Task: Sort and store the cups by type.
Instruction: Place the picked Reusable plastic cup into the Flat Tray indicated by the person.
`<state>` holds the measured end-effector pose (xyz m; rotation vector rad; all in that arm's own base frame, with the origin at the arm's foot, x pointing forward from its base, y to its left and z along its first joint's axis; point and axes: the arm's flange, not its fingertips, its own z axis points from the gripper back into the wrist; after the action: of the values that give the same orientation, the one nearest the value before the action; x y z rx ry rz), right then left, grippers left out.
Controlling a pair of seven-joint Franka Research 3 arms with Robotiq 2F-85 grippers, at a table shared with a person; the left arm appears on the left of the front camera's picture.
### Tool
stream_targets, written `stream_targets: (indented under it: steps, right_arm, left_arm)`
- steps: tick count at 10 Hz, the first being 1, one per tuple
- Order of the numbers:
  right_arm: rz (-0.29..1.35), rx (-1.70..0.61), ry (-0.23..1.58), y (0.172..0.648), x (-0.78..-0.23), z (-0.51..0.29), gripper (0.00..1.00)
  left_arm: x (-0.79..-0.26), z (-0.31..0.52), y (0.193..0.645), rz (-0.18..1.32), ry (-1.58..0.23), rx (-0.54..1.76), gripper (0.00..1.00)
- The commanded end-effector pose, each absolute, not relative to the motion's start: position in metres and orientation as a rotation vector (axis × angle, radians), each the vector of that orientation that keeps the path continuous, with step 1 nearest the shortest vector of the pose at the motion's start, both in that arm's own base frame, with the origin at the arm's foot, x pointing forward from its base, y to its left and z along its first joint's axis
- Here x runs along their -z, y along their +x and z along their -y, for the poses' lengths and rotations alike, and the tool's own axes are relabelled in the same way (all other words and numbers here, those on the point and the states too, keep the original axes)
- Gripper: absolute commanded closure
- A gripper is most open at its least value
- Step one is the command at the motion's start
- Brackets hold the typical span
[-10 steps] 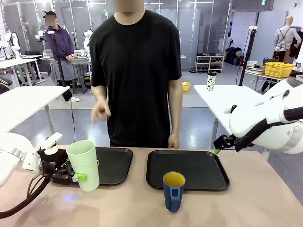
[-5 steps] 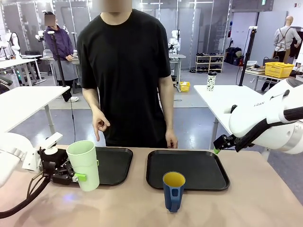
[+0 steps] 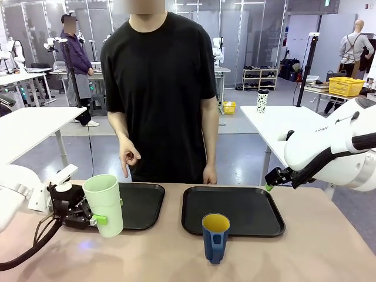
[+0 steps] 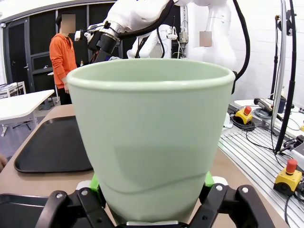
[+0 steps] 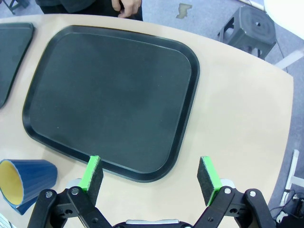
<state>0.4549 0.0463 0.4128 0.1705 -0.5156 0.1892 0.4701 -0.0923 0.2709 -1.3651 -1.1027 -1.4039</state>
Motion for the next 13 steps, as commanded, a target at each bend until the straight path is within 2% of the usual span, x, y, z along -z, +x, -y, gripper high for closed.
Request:
stream_targets:
  steps: [1, 3, 7, 11, 13]
  right_arm:
    - [0.516, -0.186, 0.185, 0.455, -0.413, -0.045, 0.0]
    - [0.516, -0.186, 0.185, 0.455, -0.413, -0.045, 0.0]
    - [0.516, -0.186, 0.185, 0.455, -0.413, -0.045, 0.0]
    - [0.516, -0.186, 0.185, 0.455, -0.413, -0.045, 0.0]
    - [0.516, -0.186, 0.185, 0.455, -0.413, -0.045, 0.0]
  left_arm:
    - [-0.279, 0.082, 0.5, 1.067, -1.37, 1.366, 0.16]
    - [-0.293, 0.066, 0.532, 1.103, -1.283, 1.316, 0.16]
    - [-0.311, 0.037, 0.61, 1.115, -1.367, 1.223, 0.16]
    - [-0.311, 0.033, 0.618, 1.121, -1.403, 1.26, 0.16]
    - [-0.304, 0.037, 0.617, 1.099, -1.336, 1.256, 0.16]
